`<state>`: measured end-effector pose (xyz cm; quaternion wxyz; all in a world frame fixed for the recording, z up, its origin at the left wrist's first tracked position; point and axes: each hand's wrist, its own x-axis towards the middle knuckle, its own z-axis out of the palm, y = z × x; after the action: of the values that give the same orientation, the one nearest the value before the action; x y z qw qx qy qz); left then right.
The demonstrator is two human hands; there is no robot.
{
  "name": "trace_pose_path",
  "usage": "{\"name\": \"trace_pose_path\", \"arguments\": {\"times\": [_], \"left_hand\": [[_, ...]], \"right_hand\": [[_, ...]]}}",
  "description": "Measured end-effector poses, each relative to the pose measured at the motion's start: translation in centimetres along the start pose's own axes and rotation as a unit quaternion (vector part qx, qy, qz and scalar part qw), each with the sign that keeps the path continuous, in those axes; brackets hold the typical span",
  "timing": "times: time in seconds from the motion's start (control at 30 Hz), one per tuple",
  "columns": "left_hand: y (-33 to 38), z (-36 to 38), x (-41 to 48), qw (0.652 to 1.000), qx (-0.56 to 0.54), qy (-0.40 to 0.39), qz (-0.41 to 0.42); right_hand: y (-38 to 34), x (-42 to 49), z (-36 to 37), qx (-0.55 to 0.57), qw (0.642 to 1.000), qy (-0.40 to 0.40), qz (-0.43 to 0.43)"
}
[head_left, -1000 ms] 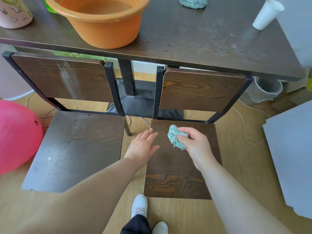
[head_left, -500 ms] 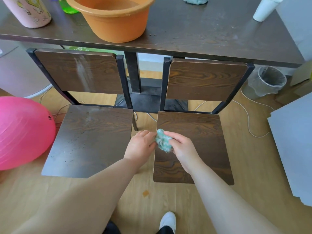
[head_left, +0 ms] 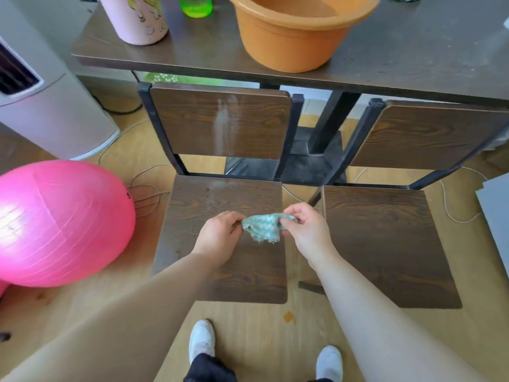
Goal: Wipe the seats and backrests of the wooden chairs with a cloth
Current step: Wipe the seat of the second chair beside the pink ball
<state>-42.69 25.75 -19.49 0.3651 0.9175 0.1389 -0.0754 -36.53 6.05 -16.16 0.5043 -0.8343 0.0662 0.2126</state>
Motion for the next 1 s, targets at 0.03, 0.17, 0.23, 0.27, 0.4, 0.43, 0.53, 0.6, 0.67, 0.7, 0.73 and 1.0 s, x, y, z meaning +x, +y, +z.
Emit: {"name": "trace_pose_path", "arguments": {"times": [0.03, 0.17, 0.23, 0.27, 0.4, 0.43, 0.53, 0.6, 0.67, 0.7, 0.73, 1.0], "left_hand": [[-1.2, -1.4, 0.1, 1.0, -0.007, -0.006, -0.004], [-5.0, -6.0, 0.9, 0.999, -0.027, -0.032, -0.016], [-6.3, -7.3, 1.1, 0.998, -0.039, -0.05, -0.026], [-6.8, -7.7, 1.3, 0.997, -0.046, -0.058, -0.035], [-8.1, -8.1, 1.6, 0.98, -0.14, -0.084, -0.114], [-8.3, -7.8, 1.7, 0.972, -0.171, -0.087, -0.133], [-8.7, -6.8, 1.6, 0.936, -0.289, -0.091, -0.182], [-8.8, -6.1, 1.6, 0.901, -0.369, -0.097, -0.207], [-9.2, -5.7, 1.7, 0.882, -0.404, -0.1, -0.222], [-9.4, -5.5, 1.8, 0.876, -0.412, -0.102, -0.23], [-9.6, -5.3, 1.8, 0.87, -0.419, -0.104, -0.237], [-9.7, -4.7, 2.6, 0.863, -0.418, -0.122, -0.258]], "right_hand": [[-0.8, 0.1, 1.4, -0.001, 1.0, 0.004, 0.004], [-2.9, 0.4, 6.2, 0.023, 1.0, 0.006, 0.015], [-3.5, 0.4, 8.0, 0.015, 1.0, 0.016, 0.02], [-3.7, 0.3, 8.7, 0.012, 0.999, 0.022, 0.023], [-4.0, 0.2, 10.4, 0.046, 0.997, 0.044, 0.052], [-3.9, 0.2, 10.6, 0.065, 0.995, 0.048, 0.065], [-3.5, 0.2, 11.0, 0.111, 0.988, 0.045, 0.097], [-3.0, 0.2, 11.2, 0.12, 0.986, 0.037, 0.114], [-2.6, 0.2, 11.4, 0.134, 0.983, 0.019, 0.124], [-2.3, 0.2, 11.4, 0.142, 0.982, 0.003, 0.127], [-2.1, 0.2, 11.5, 0.146, 0.981, -0.016, 0.126], [-0.4, 0.3, 11.5, 0.031, 0.99, -0.124, 0.051]]}}
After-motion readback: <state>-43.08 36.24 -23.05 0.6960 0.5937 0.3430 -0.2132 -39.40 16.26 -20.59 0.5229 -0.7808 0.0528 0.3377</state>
